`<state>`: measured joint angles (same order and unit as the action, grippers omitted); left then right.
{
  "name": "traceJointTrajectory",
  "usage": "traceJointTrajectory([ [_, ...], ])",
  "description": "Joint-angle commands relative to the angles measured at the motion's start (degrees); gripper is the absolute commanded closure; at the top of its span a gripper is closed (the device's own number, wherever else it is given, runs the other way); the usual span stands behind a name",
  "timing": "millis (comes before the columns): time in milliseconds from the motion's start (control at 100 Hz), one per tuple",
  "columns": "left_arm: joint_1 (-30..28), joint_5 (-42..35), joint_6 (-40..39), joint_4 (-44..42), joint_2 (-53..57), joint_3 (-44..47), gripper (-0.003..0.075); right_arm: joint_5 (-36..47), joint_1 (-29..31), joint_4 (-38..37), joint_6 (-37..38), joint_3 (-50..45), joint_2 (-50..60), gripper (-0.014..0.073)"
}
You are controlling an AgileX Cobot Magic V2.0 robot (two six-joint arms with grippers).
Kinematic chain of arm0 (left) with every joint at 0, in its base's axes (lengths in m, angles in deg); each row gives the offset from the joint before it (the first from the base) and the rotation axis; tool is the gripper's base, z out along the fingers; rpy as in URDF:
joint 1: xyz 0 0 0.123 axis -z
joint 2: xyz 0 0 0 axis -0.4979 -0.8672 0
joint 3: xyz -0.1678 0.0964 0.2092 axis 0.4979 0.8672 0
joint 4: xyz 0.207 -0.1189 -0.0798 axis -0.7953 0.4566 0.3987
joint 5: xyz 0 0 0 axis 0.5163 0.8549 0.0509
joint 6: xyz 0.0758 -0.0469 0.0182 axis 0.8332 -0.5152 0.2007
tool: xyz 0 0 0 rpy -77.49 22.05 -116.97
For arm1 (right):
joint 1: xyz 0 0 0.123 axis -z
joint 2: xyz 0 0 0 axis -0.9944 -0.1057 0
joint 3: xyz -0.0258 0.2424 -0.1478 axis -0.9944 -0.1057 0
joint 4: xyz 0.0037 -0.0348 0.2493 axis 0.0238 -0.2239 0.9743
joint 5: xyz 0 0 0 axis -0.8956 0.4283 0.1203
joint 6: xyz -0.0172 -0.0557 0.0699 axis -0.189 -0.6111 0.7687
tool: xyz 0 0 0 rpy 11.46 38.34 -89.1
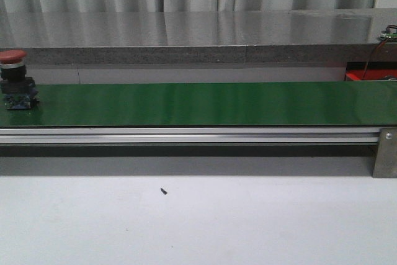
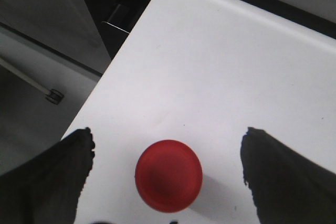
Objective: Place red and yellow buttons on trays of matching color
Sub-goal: 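Grasp a second red push-button on the table with the left gripper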
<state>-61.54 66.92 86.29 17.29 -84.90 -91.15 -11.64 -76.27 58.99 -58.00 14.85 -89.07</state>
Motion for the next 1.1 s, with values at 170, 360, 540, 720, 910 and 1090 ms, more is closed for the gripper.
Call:
traceJointTrajectory([
  [170,1.4,-2.6,-0.4,0.0,-0.3,-4.0,0.0156,2.9,0.0,1.4,-0.4,1.3,0.6,0.0711],
  [360,1.5,-3.0,-0.4,-0.4,-2.3,-4.2,0.0156,2.9,0.0,1.4,-0.4,1.3,0.6,0.0711],
  [540,1.5,-2.9,-0.4,-0.8,-3.7,-4.3,0.0157,2.9,0.0,1.4,-0.4,1.3,0.6,0.0711],
  [720,1.5,-3.9,-0.4,-0.8,-3.7,-4.3,0.0257,2.9,0.0,1.4,-0.4,1.3,0.6,0.0711],
  [910,1.5,-3.1,-0.4,-0.8,-3.7,-4.3,0.047,2.9,0.0,1.4,-0.4,1.3,0.6,0.0711],
  [1090,1.5,0.1,-0.4,-0.8,-2.1,-4.3,0.0595,2.9,0.0,1.4,-0.4,1.3,0.6,0.0711],
])
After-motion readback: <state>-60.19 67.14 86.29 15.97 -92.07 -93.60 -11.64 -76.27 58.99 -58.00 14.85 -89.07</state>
